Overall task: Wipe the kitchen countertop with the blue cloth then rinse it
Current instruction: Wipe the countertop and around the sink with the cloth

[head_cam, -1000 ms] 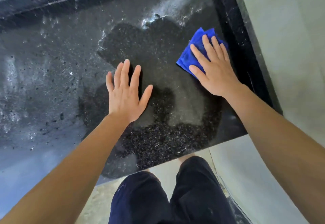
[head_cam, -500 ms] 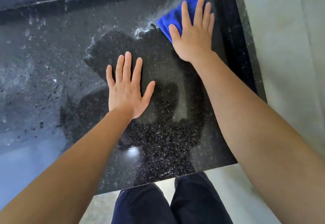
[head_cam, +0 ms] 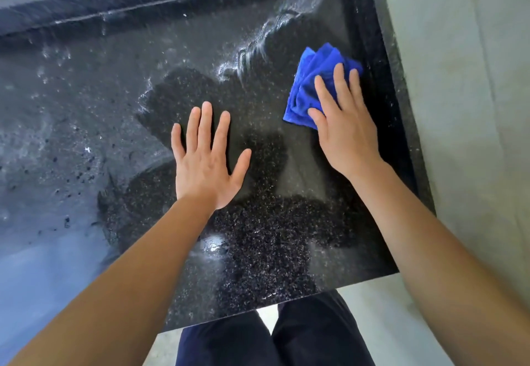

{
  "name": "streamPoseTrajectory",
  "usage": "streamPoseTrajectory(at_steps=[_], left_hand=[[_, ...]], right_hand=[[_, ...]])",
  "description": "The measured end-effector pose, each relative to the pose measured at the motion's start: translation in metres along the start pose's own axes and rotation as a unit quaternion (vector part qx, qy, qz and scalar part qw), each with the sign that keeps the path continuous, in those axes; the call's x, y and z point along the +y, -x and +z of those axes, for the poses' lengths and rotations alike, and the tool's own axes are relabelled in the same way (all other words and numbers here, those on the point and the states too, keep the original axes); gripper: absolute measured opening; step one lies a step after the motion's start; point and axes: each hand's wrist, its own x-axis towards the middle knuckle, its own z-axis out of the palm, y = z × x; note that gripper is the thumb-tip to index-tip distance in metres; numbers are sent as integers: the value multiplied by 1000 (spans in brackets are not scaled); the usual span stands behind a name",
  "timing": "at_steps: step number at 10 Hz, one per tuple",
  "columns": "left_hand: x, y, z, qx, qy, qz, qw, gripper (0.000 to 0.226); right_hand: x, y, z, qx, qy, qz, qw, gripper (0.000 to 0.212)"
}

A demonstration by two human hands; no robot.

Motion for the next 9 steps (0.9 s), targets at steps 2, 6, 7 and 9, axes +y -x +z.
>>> streamPoseTrajectory(at_steps=[2, 6, 7, 9], left_hand=[[-1, -1, -1, -3, 5, -2, 1000, 76], [-2, -1, 1, 2, 4, 1, 1000, 76], [-2, 0, 1, 4, 4, 4, 1000, 76], [-1, -2, 1, 2, 1, 3, 1000, 77]], right_hand=[[-17, -99, -21, -41, 19, 91, 995, 61], [-21, -92, -17, -43, 12, 84, 995, 75], [-4, -105, -27, -50, 13, 62, 997, 68], [-17, -151, -21, 1, 11, 65, 998, 65]])
